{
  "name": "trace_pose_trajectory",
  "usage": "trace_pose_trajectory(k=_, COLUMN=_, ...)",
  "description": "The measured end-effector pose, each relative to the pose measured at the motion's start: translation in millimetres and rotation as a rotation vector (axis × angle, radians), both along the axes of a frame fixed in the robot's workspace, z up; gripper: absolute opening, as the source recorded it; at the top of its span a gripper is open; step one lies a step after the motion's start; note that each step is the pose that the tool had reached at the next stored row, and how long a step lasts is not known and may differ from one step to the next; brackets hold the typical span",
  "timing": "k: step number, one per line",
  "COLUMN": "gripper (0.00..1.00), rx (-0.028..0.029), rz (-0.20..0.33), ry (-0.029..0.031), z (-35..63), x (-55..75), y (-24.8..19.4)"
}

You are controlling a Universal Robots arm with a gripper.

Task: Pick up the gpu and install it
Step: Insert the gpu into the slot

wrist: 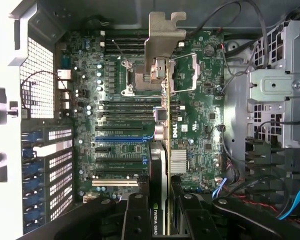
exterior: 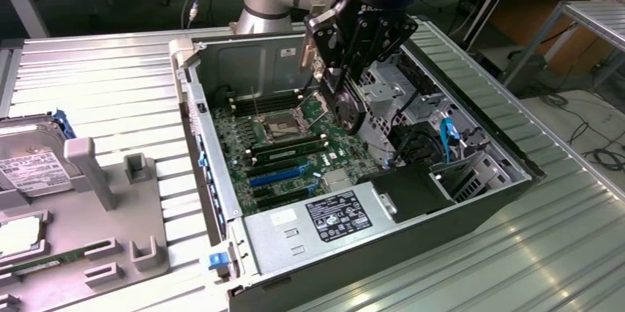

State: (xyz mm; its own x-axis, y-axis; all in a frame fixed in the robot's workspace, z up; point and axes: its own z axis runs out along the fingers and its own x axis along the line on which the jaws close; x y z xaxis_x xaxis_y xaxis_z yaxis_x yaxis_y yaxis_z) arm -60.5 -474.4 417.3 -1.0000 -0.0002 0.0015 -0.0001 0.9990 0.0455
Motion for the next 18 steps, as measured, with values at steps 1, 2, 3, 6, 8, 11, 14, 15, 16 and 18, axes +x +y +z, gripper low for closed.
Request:
trace_pose_trajectory(k=1, gripper=0.27, rx=0.0, rz=0.002, ry=0.0, z=0.0, x=0.0, y=0.0)
trace_pose_trajectory(k=2, gripper=0.27, rx=0.0, rz=0.006, ry=0.0, z=0.0, x=0.0, y=0.0)
trace_pose_trajectory(k=3, gripper=0.27, rx=0.0, rz=0.009, ry=0.0, z=0.0, x=0.0, y=0.0)
trace_pose_trajectory(k=6, gripper=0.27, rx=0.0, rz=0.019, ry=0.0, z=0.0, x=0.0, y=0.0)
trace_pose_trajectory(k=8, gripper=0.27, rx=0.0, rz=0.028, ry=0.0, z=0.0, x=0.0, y=0.0)
trace_pose_trajectory(k=11, gripper=0.27, rx=0.0, rz=0.04, ry=-0.0001, z=0.0, x=0.0, y=0.0)
trace_pose_trajectory(k=14, gripper=0.27, rx=0.0, rz=0.047, ry=0.0, z=0.0, x=0.0, y=0.0)
trace_pose_trajectory(k=15, gripper=0.27, rx=0.0, rz=0.051, ry=0.0, z=0.0, x=0.0, y=0.0)
trace_pose_trajectory(k=16, gripper=0.27, rx=0.0, rz=0.054, ry=0.0, z=0.0, x=0.0, y=0.0)
trace_pose_trajectory(k=18, gripper=0.27, rx=0.0, rz=0.063, ry=0.0, z=0.0, x=0.0, y=0.0)
